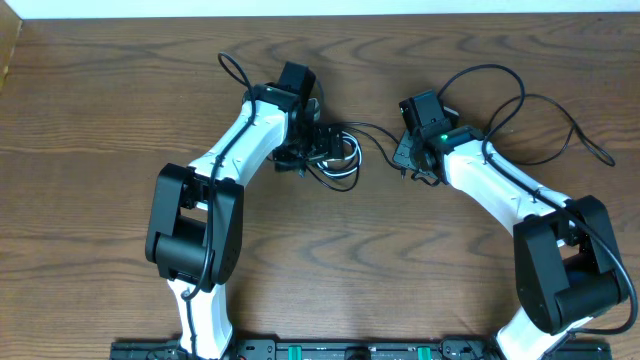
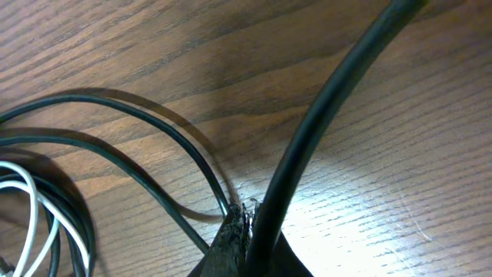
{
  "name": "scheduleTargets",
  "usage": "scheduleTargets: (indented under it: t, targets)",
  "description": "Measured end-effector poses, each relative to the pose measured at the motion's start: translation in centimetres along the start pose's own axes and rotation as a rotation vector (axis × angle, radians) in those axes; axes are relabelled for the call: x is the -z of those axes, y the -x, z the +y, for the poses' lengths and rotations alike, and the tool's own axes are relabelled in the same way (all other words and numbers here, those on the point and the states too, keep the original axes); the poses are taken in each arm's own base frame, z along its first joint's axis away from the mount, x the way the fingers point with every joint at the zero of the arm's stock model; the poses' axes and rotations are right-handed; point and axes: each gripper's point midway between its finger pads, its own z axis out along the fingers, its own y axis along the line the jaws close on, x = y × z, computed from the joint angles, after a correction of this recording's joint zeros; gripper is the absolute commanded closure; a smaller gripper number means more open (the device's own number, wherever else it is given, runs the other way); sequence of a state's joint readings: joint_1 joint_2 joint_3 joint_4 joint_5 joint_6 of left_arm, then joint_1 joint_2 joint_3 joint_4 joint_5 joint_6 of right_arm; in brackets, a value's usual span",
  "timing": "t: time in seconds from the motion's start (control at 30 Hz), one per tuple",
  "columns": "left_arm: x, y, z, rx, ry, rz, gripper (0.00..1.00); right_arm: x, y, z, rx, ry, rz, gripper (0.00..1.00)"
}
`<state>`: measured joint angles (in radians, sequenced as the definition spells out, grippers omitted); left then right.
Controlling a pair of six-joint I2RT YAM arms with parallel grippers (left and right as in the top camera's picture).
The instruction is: Untangle cables
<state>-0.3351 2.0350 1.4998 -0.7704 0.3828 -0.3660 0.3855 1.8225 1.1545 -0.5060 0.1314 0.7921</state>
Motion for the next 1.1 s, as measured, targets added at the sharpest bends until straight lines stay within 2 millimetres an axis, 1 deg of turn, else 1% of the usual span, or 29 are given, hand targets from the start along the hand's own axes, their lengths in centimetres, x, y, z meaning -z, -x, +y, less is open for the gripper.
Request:
scheduleTargets:
  t: [0.07, 0.13, 0.23, 0.33, 0.37, 0.4, 0.43, 0.53, 0.57, 0.6, 0.67, 0.73, 0.83, 0.9, 1.0, 1.1]
  targets:
    - [0.0, 0.6, -0.3, -0.01, -0.012, -0.026, 0.02, 0.4, 0.2, 0.2, 0.026, 0.009, -0.009, 0.99]
    - [0.0, 0.8, -0.4, -0.011, -0.014, -0.031, 0.02, 1.5, 0.8, 0.5, 0.06, 0.03, -0.031, 0.99]
    - [0.0, 1.7, -0.8, -0.025, -0.031, -0.069, 0.02, 3.9, 2.0, 1.3, 0.104, 0.076, -0.084, 0.99]
    - [0.2, 2.8, -1.3, -0.041, -0.048, -0.114, 0.02, 6.9, 3.3, 2.0, 0.14, 0.129, -0.153, 0.99]
    - [0.2, 3.2, -1.3, -0.046, -0.045, -0.132, 0.0, 7.8, 3.7, 2.1, 0.147, 0.143, -0.172, 0.99]
    - [0.2, 3.3, -1.2, -0.046, -0.038, -0.139, 0.08, 8.5, 4.0, 2.3, 0.153, 0.154, -0.19, 0.99]
    - [0.2, 3.3, -1.0, -0.043, -0.031, -0.139, 0.17, 9.3, 4.4, 2.4, 0.158, 0.163, -0.211, 0.99]
    - [0.2, 3.2, -0.5, -0.037, -0.006, -0.136, 0.56, 10.7, 5.3, 2.4, 0.161, 0.174, -0.262, 0.99]
    - [0.1, 3.1, -0.4, -0.035, 0.002, -0.133, 0.63, 11.2, 5.6, 2.4, 0.159, 0.173, -0.281, 0.99]
    - [0.0, 3.0, -0.1, -0.033, 0.013, -0.132, 0.66, 11.6, 5.9, 2.3, 0.158, 0.172, -0.299, 0.99]
    - [-0.3, 2.7, 0.6, -0.03, 0.041, -0.129, 0.66, 12.1, 6.5, 2.1, 0.157, 0.161, -0.331, 0.99]
    - [-0.9, 2.2, 1.8, -0.021, 0.087, -0.122, 0.66, 12.4, 7.0, 1.8, 0.154, 0.143, -0.36, 0.99]
    - [-1.9, 1.1, 3.8, -0.008, 0.158, -0.106, 0.66, 12.5, 8.0, 1.0, 0.142, 0.102, -0.398, 0.99]
    - [-2.5, 0.5, 4.6, -0.005, 0.181, -0.099, 0.66, 12.6, 8.5, 0.3, 0.133, 0.073, -0.419, 0.99]
    - [-2.5, 0.4, 5.5, -0.006, 0.221, -0.115, 0.67, 12.7, 9.5, -0.9, 0.11, 0.028, -0.447, 0.99]
    - [-2.3, 0.5, 6.2, -0.006, 0.262, -0.131, 0.67, 13.1, 10.7, -2.7, 0.074, -0.019, -0.479, 0.99]
